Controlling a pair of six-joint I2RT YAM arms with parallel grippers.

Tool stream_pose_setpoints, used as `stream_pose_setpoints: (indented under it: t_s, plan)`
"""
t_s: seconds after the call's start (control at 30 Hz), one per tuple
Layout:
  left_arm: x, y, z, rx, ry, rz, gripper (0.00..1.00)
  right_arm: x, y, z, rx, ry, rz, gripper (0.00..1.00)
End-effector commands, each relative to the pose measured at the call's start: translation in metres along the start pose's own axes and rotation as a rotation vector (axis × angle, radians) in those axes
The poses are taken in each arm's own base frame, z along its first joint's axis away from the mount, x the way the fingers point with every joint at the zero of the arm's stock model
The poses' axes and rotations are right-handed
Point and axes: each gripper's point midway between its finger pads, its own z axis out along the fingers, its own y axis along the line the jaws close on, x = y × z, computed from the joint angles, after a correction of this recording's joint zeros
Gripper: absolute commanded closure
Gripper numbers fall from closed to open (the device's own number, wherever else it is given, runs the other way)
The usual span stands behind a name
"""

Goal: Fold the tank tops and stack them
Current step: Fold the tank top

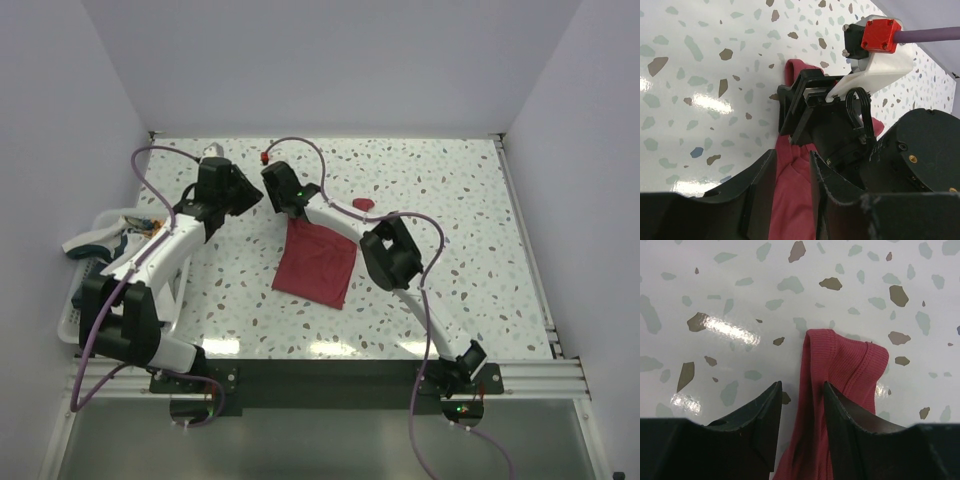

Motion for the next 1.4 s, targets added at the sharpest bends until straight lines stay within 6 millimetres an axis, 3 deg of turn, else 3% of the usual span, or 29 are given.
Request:
stream_pose_setpoints:
  t_s: [0.0,0.3,0.43,0.5,0.53,0.57,0.6,0.63,0.67,0.77,0.8,0.83,0.9,0.97,1.0,1.07,1.37]
  plan:
    - [-0.007,-0.005,0.002,0.020,-0.020,0.011,0.63,-0.007,-0.005,0.003,0.042,-0.019,-0.017,0.58]
    - [-0.012,-0.007,0.008,0.014,-0.031,0.008,0.63,-0.003,-0.007,0.004,0.051,-0.011,-0.028,0.69]
    - [-0.011,-0.007,0.014,0.012,-0.025,0.002,0.62,-0.006,-0.010,0.002,0.061,-0.020,-0.014,0.89]
    - [-0.009,-0.005,0.020,0.007,-0.022,0.002,0.62,-0.020,-0.010,-0.005,0.053,-0.058,0.021,1.00]
    - [-0.009,-0.005,0.022,0.006,-0.023,0.002,0.62,-0.016,-0.013,-0.005,0.052,-0.053,0.029,1.00]
    - [-0.008,-0.002,0.025,-0.003,-0.018,0.001,0.62,-0.036,-0.013,-0.014,0.035,-0.106,0.062,1.00]
    - [-0.007,-0.003,0.027,0.002,-0.015,0.001,0.62,-0.041,-0.015,-0.018,0.026,-0.121,0.083,1.00]
    - [-0.006,-0.002,0.030,-0.001,-0.014,0.002,0.62,-0.034,-0.018,-0.016,0.010,-0.107,0.107,1.00]
    - [-0.003,0.000,0.035,-0.007,-0.005,0.001,0.62,-0.054,-0.020,-0.026,-0.014,-0.156,0.147,1.00]
    - [0.003,0.005,0.047,-0.016,0.011,0.002,0.62,-0.057,-0.029,-0.029,-0.078,-0.157,0.241,1.00]
    - [0.004,0.004,0.051,-0.011,0.014,0.001,0.62,-0.071,-0.031,-0.037,-0.108,-0.190,0.295,1.00]
    - [0.007,0.005,0.055,-0.011,0.021,0.002,0.62,-0.067,-0.041,-0.033,-0.112,-0.179,0.322,1.00]
    - [0.015,0.008,0.067,-0.009,0.042,0.010,0.62,-0.078,-0.039,-0.041,-0.185,-0.194,0.391,1.00]
    - [0.021,0.013,0.078,-0.023,0.060,0.012,0.62,-0.073,-0.045,-0.038,-0.236,-0.175,0.443,1.00]
    - [0.020,0.006,0.082,0.007,0.068,0.013,0.62,-0.066,-0.050,-0.035,-0.247,-0.150,0.486,1.00]
    - [0.028,0.008,0.094,0.004,0.095,0.015,0.62,-0.071,-0.051,-0.034,-0.286,-0.166,0.533,1.00]
    - [0.039,-0.028,0.125,0.110,0.124,0.068,0.55,-0.045,-0.061,-0.028,-0.366,-0.123,0.716,1.00]
